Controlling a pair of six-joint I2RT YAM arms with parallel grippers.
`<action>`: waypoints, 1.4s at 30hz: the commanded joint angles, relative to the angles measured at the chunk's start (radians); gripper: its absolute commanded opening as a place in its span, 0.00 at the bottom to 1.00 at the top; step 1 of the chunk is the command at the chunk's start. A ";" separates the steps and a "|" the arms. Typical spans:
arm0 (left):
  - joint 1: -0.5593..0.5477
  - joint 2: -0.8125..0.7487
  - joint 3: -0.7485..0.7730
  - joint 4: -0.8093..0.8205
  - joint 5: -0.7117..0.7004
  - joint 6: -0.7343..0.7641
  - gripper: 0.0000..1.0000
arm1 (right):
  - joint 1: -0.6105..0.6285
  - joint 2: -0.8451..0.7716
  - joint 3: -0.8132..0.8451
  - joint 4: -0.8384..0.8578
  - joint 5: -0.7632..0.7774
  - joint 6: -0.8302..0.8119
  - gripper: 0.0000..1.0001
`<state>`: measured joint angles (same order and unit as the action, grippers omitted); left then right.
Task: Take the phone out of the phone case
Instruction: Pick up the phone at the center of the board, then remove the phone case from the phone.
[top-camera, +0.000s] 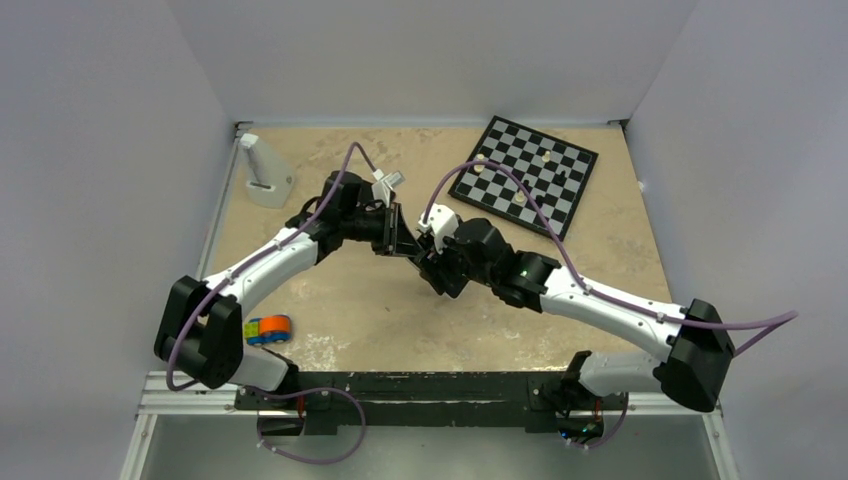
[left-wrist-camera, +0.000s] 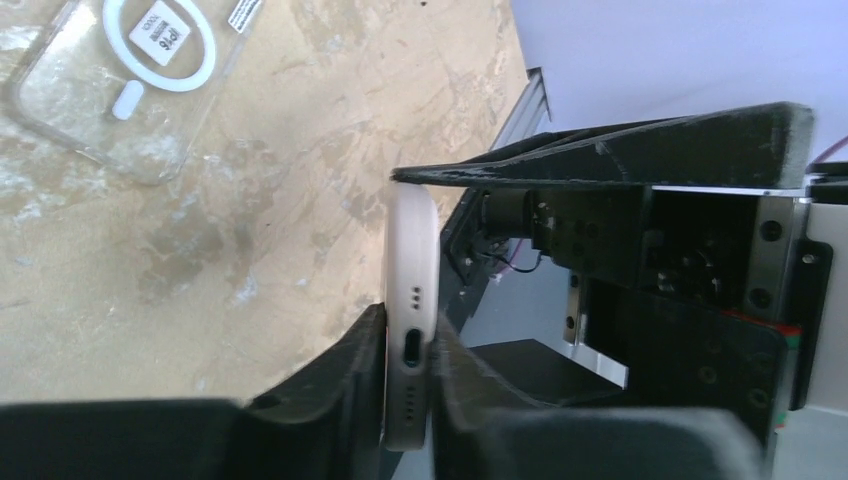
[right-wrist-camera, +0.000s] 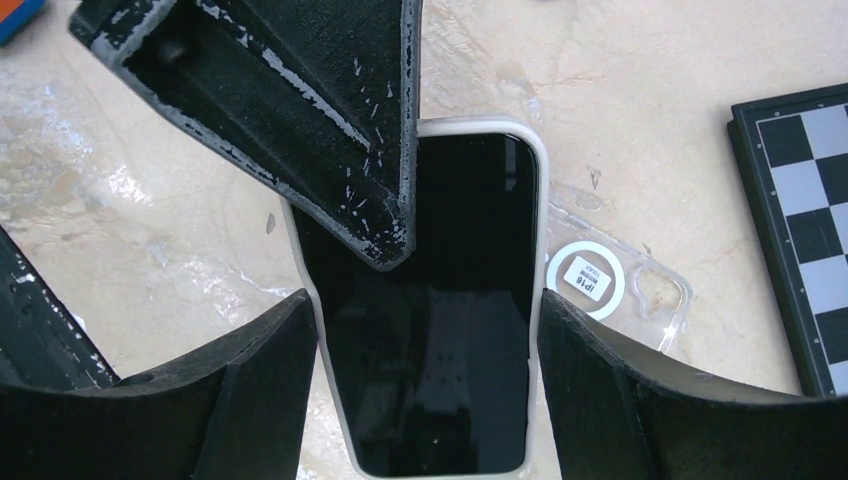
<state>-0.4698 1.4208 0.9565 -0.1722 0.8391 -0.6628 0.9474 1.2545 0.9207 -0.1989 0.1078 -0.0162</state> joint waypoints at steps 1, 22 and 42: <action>-0.009 0.002 0.005 0.102 0.079 -0.020 0.00 | 0.011 -0.001 0.053 0.085 0.041 0.038 0.00; 0.026 -0.396 0.004 -0.068 -0.536 -0.022 0.00 | -0.005 -0.031 -0.181 0.021 0.394 0.657 0.97; 0.026 -0.242 -0.371 1.182 -0.229 -0.686 0.00 | -0.439 -0.549 -0.539 0.757 -0.549 1.035 0.92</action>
<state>-0.4458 1.1225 0.6270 0.5419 0.6250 -1.0912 0.5148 0.6365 0.3725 0.2714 -0.2562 0.9253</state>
